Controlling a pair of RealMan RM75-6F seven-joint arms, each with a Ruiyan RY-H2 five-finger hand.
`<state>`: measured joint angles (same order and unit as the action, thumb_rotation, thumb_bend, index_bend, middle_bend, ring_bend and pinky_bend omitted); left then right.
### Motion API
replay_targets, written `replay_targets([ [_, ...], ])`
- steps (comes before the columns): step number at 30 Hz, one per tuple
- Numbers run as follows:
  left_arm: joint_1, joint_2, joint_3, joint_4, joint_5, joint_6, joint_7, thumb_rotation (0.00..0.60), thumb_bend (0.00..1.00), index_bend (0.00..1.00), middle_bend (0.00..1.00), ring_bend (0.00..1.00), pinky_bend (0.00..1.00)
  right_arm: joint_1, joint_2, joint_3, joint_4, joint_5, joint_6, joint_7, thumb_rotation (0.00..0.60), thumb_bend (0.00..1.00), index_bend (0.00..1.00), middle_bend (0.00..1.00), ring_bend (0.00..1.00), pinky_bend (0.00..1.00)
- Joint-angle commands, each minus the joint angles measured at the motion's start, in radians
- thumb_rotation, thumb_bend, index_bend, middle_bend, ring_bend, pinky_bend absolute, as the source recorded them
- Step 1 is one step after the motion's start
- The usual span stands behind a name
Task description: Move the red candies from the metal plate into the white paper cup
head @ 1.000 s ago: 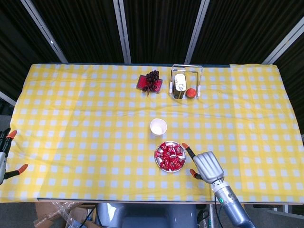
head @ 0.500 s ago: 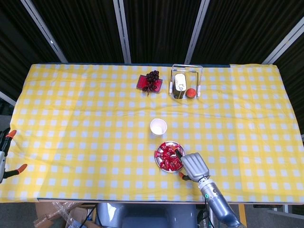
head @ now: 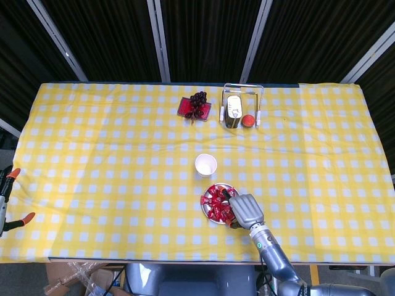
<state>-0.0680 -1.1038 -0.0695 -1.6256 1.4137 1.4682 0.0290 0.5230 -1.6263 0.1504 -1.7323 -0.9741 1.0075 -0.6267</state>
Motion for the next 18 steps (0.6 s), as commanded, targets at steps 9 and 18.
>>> replay_targets([
  [9,-0.003,0.003,-0.001,-0.004,-0.009,-0.01,-0.005,0.6,0.01,0.0,0.0,0.0,0.0,0.041,-0.026,0.006,0.05,0.045,-0.022,0.028,0.6,0.33,0.12,0.81,0.96,1.0],
  [18,-0.004,0.005,-0.001,-0.009,-0.016,-0.015,-0.007,0.6,0.01,0.0,0.0,0.0,0.0,0.065,-0.041,-0.001,0.08,0.066,-0.029,0.047,0.6,0.33,0.18,0.81,0.96,1.0],
])
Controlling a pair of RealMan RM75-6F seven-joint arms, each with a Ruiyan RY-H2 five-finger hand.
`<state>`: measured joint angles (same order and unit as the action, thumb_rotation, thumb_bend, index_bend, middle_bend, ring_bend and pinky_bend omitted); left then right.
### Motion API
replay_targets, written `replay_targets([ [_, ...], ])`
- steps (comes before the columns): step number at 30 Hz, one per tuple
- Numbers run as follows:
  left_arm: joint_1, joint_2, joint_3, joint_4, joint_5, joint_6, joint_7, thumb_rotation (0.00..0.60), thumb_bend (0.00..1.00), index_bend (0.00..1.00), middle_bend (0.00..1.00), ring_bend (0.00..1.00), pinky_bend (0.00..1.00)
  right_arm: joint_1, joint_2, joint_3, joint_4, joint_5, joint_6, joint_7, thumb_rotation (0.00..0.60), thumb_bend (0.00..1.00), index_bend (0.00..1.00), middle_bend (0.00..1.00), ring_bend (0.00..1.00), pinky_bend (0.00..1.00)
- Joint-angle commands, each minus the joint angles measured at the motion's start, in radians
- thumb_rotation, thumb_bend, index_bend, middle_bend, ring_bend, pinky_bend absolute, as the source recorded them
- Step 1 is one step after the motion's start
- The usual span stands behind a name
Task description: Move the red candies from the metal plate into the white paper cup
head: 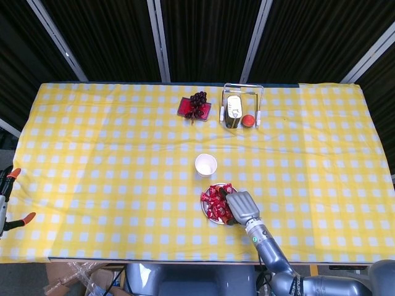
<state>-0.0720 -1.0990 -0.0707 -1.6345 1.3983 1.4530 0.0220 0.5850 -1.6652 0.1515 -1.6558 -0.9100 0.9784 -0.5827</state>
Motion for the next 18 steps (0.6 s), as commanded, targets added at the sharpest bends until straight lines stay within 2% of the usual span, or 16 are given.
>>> replay_targets([
  [1,0.0,0.001,0.0,-0.001,-0.001,-0.001,-0.001,0.6,0.01,0.0,0.0,0.0,0.0,0.006,-0.004,-0.003,0.007,0.003,0.0,0.004,0.6,0.33,0.19,0.81,0.96,1.0],
  [5,-0.001,0.002,0.0,-0.003,-0.003,-0.004,-0.002,0.6,0.01,0.0,0.0,0.0,0.0,0.013,-0.01,-0.006,0.016,0.006,0.001,0.014,0.6,0.35,0.25,0.81,0.96,1.0],
  [18,-0.002,0.005,0.0,-0.007,-0.009,-0.009,-0.008,0.6,0.01,0.0,0.0,0.0,0.0,0.028,-0.032,-0.023,0.053,0.008,0.006,0.04,0.6,0.56,0.52,0.81,0.96,1.0],
])
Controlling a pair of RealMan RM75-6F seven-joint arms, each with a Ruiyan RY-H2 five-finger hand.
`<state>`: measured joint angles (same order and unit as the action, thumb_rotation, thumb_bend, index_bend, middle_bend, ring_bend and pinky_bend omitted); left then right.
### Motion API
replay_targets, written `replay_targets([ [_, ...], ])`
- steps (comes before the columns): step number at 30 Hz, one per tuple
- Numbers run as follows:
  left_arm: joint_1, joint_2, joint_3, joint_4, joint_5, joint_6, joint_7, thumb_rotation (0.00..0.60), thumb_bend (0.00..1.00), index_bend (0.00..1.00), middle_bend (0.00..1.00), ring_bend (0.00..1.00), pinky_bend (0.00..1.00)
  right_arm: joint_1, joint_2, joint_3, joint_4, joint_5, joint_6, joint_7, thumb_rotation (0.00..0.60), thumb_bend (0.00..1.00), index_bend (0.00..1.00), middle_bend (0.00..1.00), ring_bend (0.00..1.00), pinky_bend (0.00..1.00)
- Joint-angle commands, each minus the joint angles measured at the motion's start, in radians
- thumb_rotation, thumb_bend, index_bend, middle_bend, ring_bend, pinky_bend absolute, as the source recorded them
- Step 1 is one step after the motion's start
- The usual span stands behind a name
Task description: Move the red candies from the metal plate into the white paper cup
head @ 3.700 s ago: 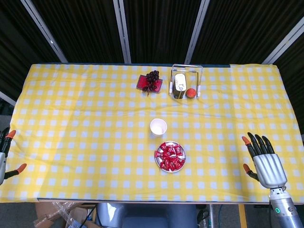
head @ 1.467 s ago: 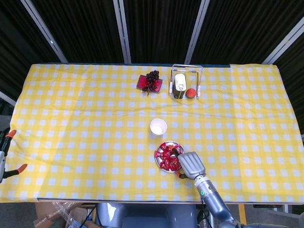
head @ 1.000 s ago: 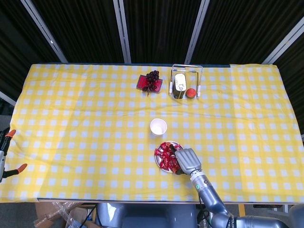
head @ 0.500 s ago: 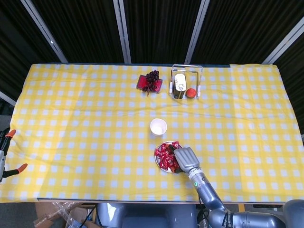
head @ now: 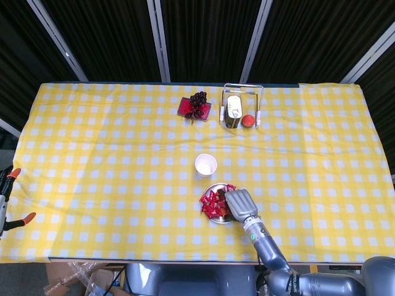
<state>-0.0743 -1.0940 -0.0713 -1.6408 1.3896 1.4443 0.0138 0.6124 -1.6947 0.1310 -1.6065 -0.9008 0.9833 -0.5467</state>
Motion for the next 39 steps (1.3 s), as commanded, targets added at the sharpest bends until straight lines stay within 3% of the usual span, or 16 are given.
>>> replay_targets([
  [1,0.0,0.0,0.0,-0.001,0.0,0.0,-0.001,0.6,0.01,0.0,0.0,0.0,0.0,0.001,-0.003,-0.003,0.005,-0.001,0.001,0.007,0.6,0.57,0.54,0.81,0.96,1.0],
  [15,0.0,0.002,0.0,-0.004,-0.003,-0.002,-0.004,0.6,0.01,0.0,0.0,0.0,0.0,-0.004,-0.007,-0.003,0.003,-0.025,0.023,0.059,0.6,0.67,0.68,0.81,0.96,1.0],
  [39,-0.001,0.003,-0.001,-0.007,-0.008,-0.004,-0.004,0.6,0.01,0.0,0.0,0.0,0.0,-0.001,0.001,0.025,-0.003,-0.058,0.056,0.12,0.6,0.68,0.69,0.81,0.96,1.0],
])
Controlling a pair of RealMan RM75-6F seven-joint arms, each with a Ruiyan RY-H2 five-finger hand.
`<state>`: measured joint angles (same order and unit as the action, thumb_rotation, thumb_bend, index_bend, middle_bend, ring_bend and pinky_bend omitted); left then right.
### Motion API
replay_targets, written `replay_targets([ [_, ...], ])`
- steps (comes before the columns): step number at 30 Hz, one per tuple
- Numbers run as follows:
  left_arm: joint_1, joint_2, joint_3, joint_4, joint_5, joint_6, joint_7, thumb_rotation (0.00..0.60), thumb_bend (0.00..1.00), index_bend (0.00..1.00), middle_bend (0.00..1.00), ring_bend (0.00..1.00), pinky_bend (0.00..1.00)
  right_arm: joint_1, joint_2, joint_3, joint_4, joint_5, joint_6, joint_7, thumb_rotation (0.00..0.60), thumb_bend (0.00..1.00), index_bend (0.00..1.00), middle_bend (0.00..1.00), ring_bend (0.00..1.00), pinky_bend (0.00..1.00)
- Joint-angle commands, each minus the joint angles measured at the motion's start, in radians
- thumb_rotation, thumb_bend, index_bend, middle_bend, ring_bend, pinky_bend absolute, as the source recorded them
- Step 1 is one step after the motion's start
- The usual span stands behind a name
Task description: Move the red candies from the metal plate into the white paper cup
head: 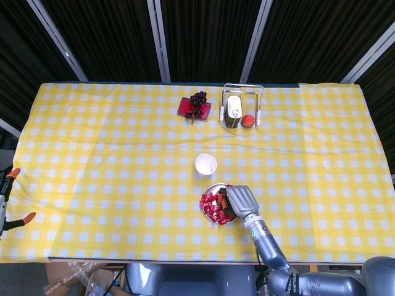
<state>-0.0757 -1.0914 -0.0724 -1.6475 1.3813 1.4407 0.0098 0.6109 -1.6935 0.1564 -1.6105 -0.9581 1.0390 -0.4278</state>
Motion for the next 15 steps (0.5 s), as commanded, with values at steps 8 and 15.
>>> replay_targets([
  [8,0.0,0.0,0.0,0.0,0.0,0.001,-0.001,0.6,0.01,0.0,0.0,0.0,0.0,0.0,0.0,0.005,-0.003,-0.016,0.009,0.019,0.6,0.68,0.69,0.81,0.96,1.0],
  [15,-0.001,0.002,0.0,-0.001,-0.002,-0.002,-0.006,0.6,0.01,0.0,0.0,0.0,0.0,0.005,0.025,0.018,-0.055,-0.041,0.03,0.011,0.6,0.69,0.69,0.81,0.96,1.0],
])
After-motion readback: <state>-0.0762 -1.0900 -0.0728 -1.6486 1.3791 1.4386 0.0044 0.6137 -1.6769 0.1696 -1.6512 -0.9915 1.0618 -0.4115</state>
